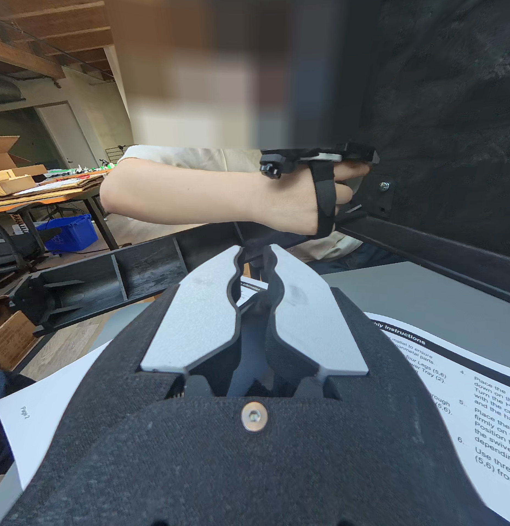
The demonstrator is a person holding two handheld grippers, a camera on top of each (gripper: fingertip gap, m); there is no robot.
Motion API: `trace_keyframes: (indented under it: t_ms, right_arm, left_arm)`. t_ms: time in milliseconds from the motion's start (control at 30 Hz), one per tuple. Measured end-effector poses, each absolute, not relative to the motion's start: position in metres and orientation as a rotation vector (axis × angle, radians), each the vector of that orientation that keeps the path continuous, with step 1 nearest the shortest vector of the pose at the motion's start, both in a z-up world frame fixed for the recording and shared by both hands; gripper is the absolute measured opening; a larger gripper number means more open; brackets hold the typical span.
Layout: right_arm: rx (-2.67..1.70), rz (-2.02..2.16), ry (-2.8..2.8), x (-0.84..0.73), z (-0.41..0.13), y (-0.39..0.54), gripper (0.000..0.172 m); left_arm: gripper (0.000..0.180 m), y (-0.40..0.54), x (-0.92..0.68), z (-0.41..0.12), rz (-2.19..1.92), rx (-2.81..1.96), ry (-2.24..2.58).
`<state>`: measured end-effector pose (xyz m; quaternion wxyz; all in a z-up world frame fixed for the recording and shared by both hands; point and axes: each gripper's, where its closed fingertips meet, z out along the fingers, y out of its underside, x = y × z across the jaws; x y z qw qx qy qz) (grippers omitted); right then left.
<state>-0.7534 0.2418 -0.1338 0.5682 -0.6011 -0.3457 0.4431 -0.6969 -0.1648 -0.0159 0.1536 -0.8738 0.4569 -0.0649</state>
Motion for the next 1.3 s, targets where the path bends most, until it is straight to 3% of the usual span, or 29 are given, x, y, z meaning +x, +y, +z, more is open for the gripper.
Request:
trace_keyframes:
  t_ms: [133,300,533,700,1000,1300]
  right_arm:
    - [-1.406,1.06,-0.754,-0.743,-0.131,0.248,0.012]
    - [-1.407,1.088,-0.733,-0.742,-0.13,0.25,0.012]
    - [-1.404,1.093,-0.782,-0.756,-0.13,0.242,0.012]
    - [-1.397,1.097,-0.791,-0.758,-0.129,0.239,0.013]
    - [-1.397,1.11,-0.803,-0.761,-0.13,0.237,0.013]
    - [-1.394,1.115,-0.839,-0.769,-0.134,0.233,0.013]
  left_arm:
    - [0.017,-0.147,-0.706,-0.012,-0.242,-2.555,1.197]
    - [0.017,-0.129,-0.677,0.033,-0.456,-2.35,1.098]
    - [0.023,-0.127,-0.663,0.007,-0.639,-2.321,1.067]
    - [0.022,-0.12,-0.651,0.046,-0.738,-2.138,0.987]
    - [0.022,-0.15,-0.611,-0.07,-1.18,-2.207,0.885]
    - [0.022,-0.151,-0.651,-0.173,-1.04,-2.14,0.83]
